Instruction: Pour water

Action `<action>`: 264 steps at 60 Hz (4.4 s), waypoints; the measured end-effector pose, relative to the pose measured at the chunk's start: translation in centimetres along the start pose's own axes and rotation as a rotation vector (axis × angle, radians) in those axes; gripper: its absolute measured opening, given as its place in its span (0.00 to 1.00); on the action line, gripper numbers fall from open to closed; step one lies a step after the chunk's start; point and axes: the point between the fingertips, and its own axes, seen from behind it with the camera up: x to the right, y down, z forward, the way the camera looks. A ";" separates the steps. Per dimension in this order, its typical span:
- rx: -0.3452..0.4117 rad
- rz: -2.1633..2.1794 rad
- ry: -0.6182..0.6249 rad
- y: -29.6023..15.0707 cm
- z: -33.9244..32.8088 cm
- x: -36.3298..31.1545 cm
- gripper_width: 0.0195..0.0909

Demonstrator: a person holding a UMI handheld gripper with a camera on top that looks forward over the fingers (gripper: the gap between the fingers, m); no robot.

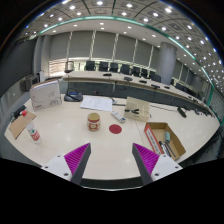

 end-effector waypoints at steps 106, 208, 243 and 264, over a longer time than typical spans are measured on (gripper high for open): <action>0.293 0.297 -0.414 -8.3 14.3 -45.9 0.21; 0.463 0.271 -0.235 -24.7 26.9 -3.0 0.21; 0.250 0.125 -0.085 -6.7 39.7 2.7 0.21; 0.162 0.116 -0.047 -5.9 38.8 2.6 0.89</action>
